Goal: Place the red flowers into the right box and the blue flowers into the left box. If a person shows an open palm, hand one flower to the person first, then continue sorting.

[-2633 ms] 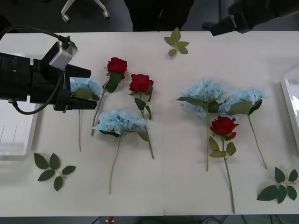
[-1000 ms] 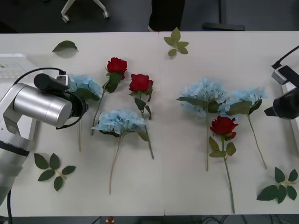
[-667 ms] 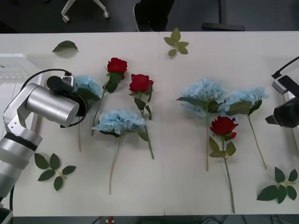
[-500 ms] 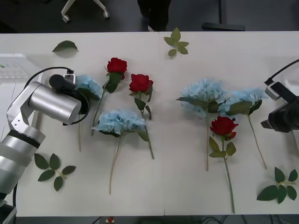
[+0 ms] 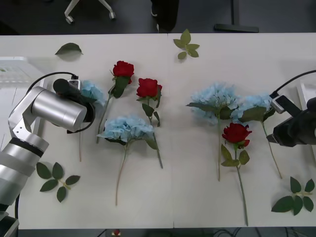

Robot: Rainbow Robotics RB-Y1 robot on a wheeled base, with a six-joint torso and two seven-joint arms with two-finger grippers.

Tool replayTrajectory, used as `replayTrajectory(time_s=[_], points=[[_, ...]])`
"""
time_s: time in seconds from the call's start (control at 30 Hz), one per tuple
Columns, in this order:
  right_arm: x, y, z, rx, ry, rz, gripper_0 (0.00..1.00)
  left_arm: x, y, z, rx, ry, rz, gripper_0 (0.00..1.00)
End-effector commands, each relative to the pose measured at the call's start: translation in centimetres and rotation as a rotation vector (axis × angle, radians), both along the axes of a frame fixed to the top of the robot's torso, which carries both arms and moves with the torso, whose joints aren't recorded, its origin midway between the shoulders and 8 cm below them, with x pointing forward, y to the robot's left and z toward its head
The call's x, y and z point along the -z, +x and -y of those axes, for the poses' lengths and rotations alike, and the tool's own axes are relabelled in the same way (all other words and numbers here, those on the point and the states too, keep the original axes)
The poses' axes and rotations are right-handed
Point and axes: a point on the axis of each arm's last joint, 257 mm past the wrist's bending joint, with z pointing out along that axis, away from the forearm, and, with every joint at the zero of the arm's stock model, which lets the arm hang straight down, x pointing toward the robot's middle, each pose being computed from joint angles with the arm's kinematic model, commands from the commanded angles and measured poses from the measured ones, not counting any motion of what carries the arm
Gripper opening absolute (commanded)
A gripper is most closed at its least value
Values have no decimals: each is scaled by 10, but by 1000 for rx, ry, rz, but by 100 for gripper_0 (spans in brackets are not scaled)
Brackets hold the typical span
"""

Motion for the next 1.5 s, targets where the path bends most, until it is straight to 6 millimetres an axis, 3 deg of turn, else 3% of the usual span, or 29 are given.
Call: replayTrajectory(time_s=[0.03, 0.23, 0.27, 0.4, 0.5, 0.57, 0.67, 0.9, 0.97, 1.0, 1.03, 1.13, 1.27, 1.43, 1.5], points=[[-4, 15, -5, 32, 18, 25, 100, -55, 7, -30, -18, 29, 21, 0], [3, 17, -4, 43, 19, 21, 100, -139, 6, -58, -28, -12, 30, 0], [4, 17, -5, 44, 19, 19, 100, -165, 6, -67, -30, -12, 43, 0], [12, 18, -7, 47, 25, 12, 100, -226, 9, -92, -54, -24, 82, 0], [17, 20, -8, 54, 34, 5, 100, -255, 12, -118, -57, 12, 111, 0], [20, 22, -11, 56, 39, 2, 100, -273, 15, -148, -51, 63, 136, 0], [26, 24, -13, 57, 36, 1, 100, -285, 17, -184, -34, 129, 157, 0], [35, 30, -19, 62, 61, -2, 100, -276, 10, -257, -9, 214, 158, 0], [36, 30, -21, 62, 62, -2, 87, -266, 3, -280, -4, 249, 157, 0], [36, 30, -21, 62, 62, -2, 87, -266, 3, -280, -4, 249, 157, 0], [36, 29, -22, 61, 64, -4, 72, -256, -3, -298, -4, 288, 162, 0], [39, 28, -21, 66, 66, -14, 44, -237, -13, -314, -14, 309, 157, 0], [42, 29, -21, 75, 75, -21, 17, -210, -24, -327, -23, 328, 144, 0], [43, 28, -24, 80, 84, -22, 1, -183, -33, -333, -28, 325, 126, 0], [42, 29, -25, 81, 89, -21, 0, -173, -35, -330, -27, 313, 116, 0]])
